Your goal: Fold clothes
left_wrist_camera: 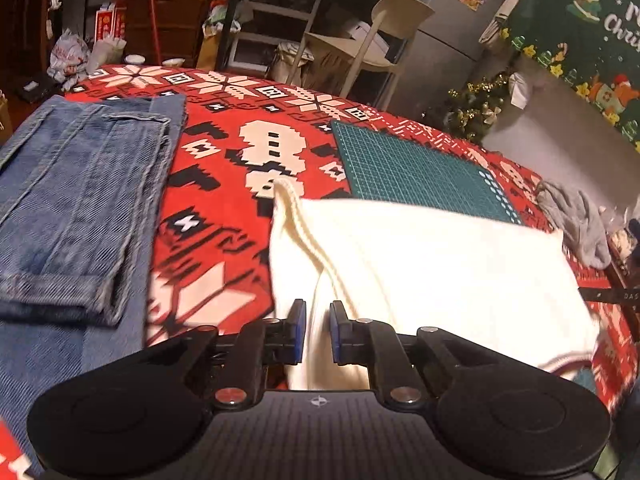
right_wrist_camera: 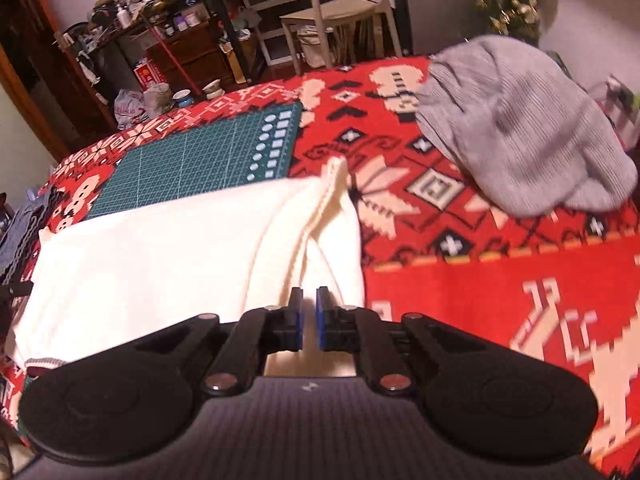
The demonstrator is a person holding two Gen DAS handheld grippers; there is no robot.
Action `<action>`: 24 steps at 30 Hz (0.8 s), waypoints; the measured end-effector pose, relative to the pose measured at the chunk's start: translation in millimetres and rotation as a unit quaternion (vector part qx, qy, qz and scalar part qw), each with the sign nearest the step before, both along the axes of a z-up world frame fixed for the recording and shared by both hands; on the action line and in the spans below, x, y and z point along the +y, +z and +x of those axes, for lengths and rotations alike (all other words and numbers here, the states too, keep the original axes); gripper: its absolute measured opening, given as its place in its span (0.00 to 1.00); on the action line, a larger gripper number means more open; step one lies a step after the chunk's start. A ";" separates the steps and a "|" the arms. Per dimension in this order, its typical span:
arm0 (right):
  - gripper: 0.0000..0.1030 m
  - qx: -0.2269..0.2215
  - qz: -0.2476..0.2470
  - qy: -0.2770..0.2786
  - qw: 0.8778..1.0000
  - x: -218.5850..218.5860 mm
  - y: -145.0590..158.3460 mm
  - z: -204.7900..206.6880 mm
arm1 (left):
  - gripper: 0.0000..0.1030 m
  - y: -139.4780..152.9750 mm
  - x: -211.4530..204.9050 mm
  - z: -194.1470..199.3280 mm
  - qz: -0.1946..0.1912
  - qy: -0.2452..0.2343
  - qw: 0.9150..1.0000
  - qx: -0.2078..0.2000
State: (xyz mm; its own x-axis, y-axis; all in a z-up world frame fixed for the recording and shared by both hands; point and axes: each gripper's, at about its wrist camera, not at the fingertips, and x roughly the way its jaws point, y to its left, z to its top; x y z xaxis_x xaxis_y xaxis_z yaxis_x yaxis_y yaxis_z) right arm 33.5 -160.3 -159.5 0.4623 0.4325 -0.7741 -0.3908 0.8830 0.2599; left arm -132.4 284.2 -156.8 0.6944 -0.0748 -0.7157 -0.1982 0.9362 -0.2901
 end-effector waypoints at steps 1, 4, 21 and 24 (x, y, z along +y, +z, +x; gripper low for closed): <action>0.04 0.002 -0.004 0.001 1.000 -3.1 -0.4 -5.5 | 0.12 -0.2 -1.7 -5.2 0.005 -0.003 1.000 -0.002; 0.04 0.008 -0.016 0.003 1.000 -13.3 0.5 -23.0 | 0.12 0.8 -8.1 -17.4 0.025 -0.019 1.000 -0.001; 0.06 -0.033 -0.019 0.075 0.996 26.2 28.8 -62.4 | 0.09 24.9 -26.7 -24.9 -0.050 -0.028 0.998 -0.027; 0.06 -0.015 -0.025 0.088 0.996 31.2 16.8 -70.8 | 0.09 14.6 -38.5 -28.1 -0.046 -0.047 0.998 -0.007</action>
